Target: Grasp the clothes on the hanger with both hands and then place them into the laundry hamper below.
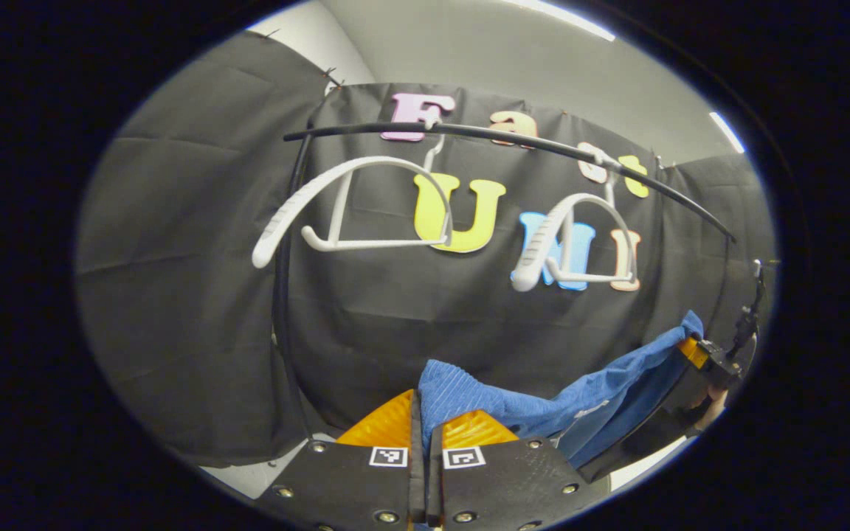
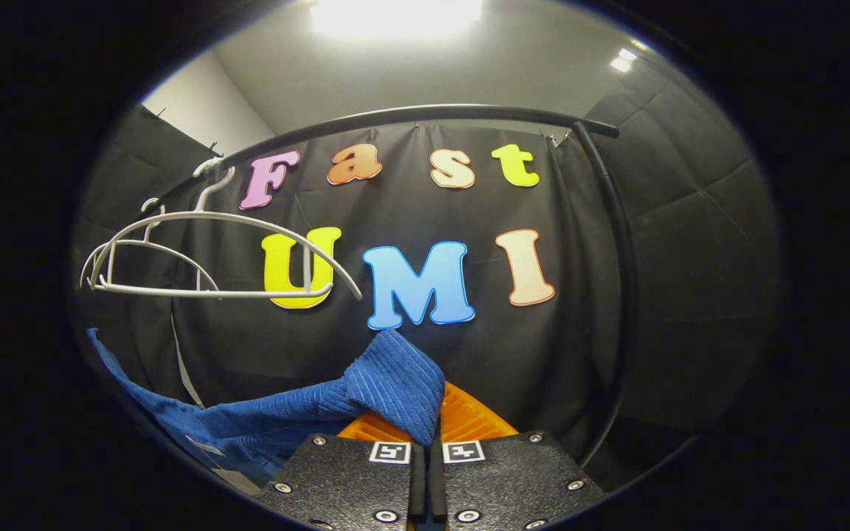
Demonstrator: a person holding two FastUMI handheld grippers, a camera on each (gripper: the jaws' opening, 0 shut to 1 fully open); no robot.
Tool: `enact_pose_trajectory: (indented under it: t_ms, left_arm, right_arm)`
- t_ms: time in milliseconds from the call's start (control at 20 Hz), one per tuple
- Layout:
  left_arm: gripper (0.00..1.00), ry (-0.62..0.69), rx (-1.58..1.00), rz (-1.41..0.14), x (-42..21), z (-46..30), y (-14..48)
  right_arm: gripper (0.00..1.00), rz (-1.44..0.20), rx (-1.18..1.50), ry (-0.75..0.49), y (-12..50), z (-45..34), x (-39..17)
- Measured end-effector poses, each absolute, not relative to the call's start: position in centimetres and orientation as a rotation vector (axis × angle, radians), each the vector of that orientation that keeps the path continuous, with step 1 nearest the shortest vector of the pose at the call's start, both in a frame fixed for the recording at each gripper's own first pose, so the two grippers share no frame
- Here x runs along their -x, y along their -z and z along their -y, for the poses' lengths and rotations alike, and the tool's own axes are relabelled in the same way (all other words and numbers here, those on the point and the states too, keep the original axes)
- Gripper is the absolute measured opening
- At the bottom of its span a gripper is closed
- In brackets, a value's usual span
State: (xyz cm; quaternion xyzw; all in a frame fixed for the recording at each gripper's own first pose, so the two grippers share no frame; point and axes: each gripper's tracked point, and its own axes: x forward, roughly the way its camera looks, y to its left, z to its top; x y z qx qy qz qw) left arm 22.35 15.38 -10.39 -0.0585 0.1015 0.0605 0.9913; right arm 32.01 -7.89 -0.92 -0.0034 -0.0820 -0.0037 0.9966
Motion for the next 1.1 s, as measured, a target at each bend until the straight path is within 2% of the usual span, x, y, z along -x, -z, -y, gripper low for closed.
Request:
enact_pose_trajectory:
  t_ms: [450, 900, 1100]
  left_arm:
    - [0.02, 0.141, 0.057, -0.203, -16.1, -10.2, 7.8]
    - [0.03, 0.268, 0.132, -0.132, -13.0, -6.6, 2.2]
    - [0.03, 0.285, 0.107, -0.162, -13.6, -4.2, 4.0]
  right_arm:
    - [0.02, 0.105, 0.071, 0.112, 1.1, 5.8, -19.8]
    - [0.02, 0.114, 0.055, 0.124, -2.0, 3.0, -13.7]
    - [0.02, 0.070, 0.039, 0.122, -0.6, 2.8, -12.9]
